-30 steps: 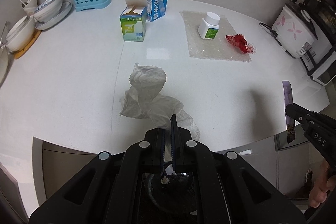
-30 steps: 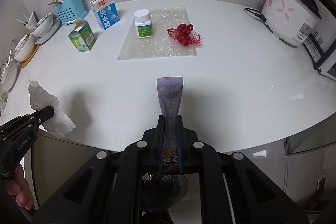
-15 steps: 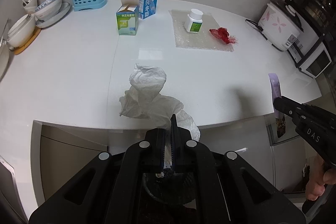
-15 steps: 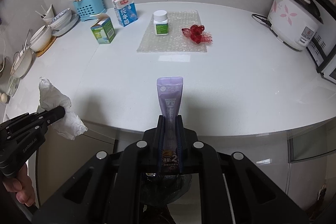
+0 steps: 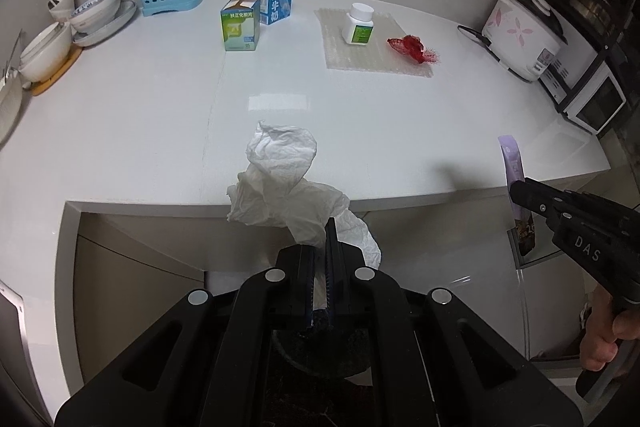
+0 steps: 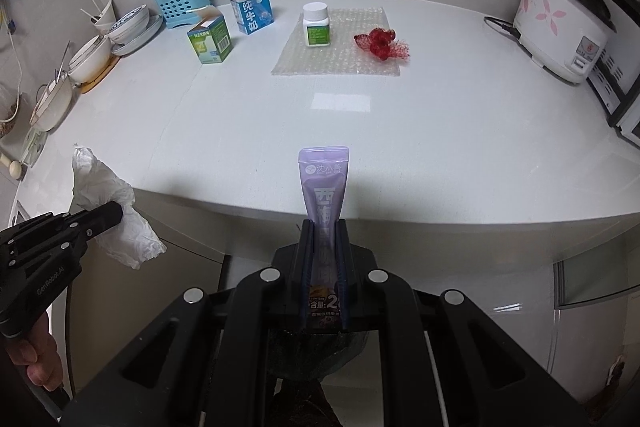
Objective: Collect trash
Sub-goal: 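Carry the tissue and purple stick with both grippers over the trash bin, then open the right gripper to drop the purple stick while the left gripper drops the tissue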
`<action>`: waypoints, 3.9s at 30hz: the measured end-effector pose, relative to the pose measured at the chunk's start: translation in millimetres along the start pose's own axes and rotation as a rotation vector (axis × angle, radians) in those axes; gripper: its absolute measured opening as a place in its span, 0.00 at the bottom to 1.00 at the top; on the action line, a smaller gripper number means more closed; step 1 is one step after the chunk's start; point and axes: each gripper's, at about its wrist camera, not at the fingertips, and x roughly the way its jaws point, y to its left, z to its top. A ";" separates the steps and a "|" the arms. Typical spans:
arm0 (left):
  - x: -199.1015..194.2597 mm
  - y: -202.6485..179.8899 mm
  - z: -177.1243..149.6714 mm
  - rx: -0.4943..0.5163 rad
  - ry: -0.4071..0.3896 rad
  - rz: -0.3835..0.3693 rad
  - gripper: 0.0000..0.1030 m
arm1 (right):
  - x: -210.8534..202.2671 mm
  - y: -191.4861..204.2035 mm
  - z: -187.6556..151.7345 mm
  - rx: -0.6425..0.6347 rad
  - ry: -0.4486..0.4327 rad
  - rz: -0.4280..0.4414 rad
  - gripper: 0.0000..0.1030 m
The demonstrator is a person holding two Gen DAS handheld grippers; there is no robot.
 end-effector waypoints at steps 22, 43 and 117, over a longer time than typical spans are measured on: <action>79.3 3.6 -80.0 0.002 0.103 -0.011 0.03 | 75.3 23.3 -81.5 -0.056 0.113 0.090 0.10; 163.8 7.9 -112.8 0.046 0.172 -0.001 0.03 | 173.9 21.7 -121.2 -0.059 0.213 0.094 0.10; 222.2 -29.3 -126.3 0.186 0.230 -0.063 0.67 | 170.2 -59.3 -127.0 0.122 0.166 -0.122 0.88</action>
